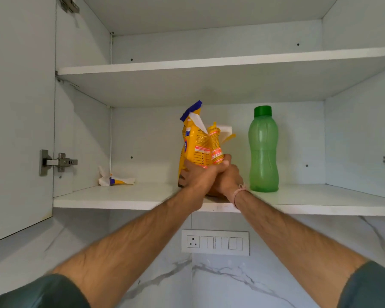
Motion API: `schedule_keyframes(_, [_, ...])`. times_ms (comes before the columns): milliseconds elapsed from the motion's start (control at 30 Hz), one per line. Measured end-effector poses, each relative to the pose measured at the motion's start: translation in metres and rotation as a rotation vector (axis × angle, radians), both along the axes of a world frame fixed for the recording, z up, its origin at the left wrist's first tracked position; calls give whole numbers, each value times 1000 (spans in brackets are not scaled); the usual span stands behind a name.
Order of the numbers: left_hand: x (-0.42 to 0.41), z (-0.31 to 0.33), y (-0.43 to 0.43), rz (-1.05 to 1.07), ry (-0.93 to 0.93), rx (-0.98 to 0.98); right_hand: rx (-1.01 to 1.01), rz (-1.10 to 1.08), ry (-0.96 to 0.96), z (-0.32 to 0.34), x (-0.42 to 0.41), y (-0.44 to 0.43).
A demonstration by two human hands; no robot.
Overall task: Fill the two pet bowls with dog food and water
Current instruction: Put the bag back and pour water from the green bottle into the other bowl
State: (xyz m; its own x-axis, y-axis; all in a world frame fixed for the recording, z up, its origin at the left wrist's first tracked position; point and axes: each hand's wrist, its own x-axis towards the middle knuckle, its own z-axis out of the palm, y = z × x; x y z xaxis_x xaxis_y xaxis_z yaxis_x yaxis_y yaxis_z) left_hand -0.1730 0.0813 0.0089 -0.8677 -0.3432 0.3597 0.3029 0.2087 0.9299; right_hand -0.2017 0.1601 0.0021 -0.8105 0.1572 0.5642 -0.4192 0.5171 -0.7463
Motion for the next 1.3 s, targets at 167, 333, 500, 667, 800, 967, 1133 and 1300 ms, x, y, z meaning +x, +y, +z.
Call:
schedule_keyframes(167, [-7,13,-9,-317,-31,127,194,38,-32,-6,-9,-1])
schedule_keyframes(333, [-26,24,-58,-492,-146,21,128,232,-139,4,20,-2])
schedule_keyframes(500, [-42,23,-102,-477,-197,-160,-57,1,-44,16,4,14])
schedule_keyframes(667, [-53,20,-118,-254,-85,-139,11,31,-265,22,-33,29])
schedule_keyframes(800, [-50,7,-104,-66,-72,-198,96,215,-436,22,-45,29])
schedule_keyframes(967, [-59,2,-90,-190,-124,-344,235,237,-407,20,-44,26])
schedule_keyframes(1133, [-84,9,-117,-466,-169,-292,217,216,-419,15,-42,47])
schedule_keyframes(1300, [-99,11,-135,-738,-92,-303,196,310,-395,12,-43,45])
